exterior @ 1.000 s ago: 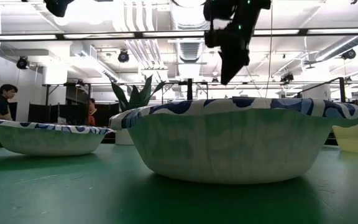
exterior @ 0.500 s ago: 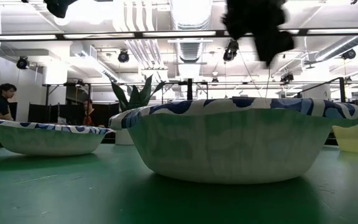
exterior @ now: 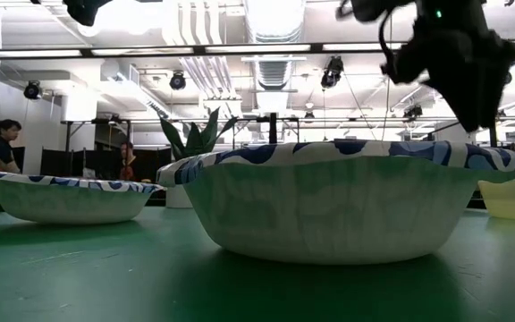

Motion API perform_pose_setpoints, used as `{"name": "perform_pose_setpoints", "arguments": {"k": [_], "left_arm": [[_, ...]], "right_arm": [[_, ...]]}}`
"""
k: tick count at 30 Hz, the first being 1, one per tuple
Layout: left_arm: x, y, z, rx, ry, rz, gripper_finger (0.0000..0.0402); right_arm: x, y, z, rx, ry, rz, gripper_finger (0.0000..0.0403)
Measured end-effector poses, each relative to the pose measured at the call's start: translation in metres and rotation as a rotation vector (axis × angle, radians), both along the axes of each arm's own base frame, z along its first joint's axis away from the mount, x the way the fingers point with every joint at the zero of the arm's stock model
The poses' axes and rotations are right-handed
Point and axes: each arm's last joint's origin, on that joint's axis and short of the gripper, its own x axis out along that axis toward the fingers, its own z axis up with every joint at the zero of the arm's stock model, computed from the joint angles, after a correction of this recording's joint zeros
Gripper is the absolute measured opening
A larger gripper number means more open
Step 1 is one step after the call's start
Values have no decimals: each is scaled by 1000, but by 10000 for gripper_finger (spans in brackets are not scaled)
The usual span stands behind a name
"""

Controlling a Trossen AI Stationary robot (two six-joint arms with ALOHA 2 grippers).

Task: Place and stack bowls onto a shelf
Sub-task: Stack the yellow bowl on top of the orange bowl on the shelf

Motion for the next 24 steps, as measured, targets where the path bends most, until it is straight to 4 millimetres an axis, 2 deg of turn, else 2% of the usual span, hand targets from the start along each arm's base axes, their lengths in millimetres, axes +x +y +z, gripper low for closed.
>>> {"name": "perform_pose_setpoints", "arguments": {"k": [12, 24], "left_arm": [[0, 0, 0, 0, 0, 0, 40], [0, 0, 0, 0, 1, 0, 40]], "right_arm": [[-15, -2, -55, 29, 29, 0, 187], [-29, -5, -85, 10, 30, -7, 187]]}}
